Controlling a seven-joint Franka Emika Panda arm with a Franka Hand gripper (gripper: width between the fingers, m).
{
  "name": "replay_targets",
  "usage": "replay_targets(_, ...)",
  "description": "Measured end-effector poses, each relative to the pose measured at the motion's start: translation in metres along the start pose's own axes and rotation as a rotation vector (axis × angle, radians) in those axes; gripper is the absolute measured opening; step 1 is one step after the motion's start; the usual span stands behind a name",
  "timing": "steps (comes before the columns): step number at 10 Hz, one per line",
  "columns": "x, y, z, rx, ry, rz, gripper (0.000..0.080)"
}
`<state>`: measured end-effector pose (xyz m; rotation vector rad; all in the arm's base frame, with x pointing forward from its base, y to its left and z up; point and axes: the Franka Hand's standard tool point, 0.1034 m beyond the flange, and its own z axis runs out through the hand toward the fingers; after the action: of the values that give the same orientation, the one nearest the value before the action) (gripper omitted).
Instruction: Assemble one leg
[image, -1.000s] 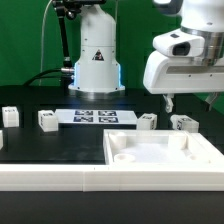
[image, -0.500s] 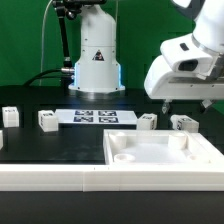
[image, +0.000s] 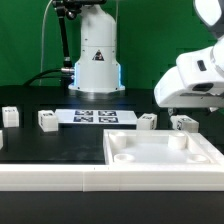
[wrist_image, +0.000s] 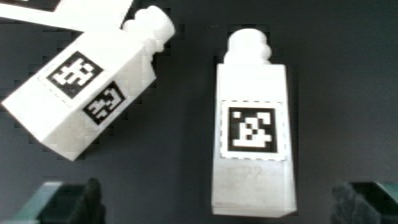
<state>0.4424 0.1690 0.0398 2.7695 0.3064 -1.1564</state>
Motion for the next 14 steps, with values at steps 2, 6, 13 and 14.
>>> replay_targets(2,0.005,-0.002,0.005,0.001,0.002,-0.003,0.0649)
replay_targets(6,0.012,-0.006,0.016,0.001,0.009,-0.008,0.0649)
replay_targets(13,0.014,-0.008,0.031,-0.002,0.013,0.018,0.0436)
replay_targets(14,0.014,-0.008,0.031,-0.002,0.013,0.018,0.0290)
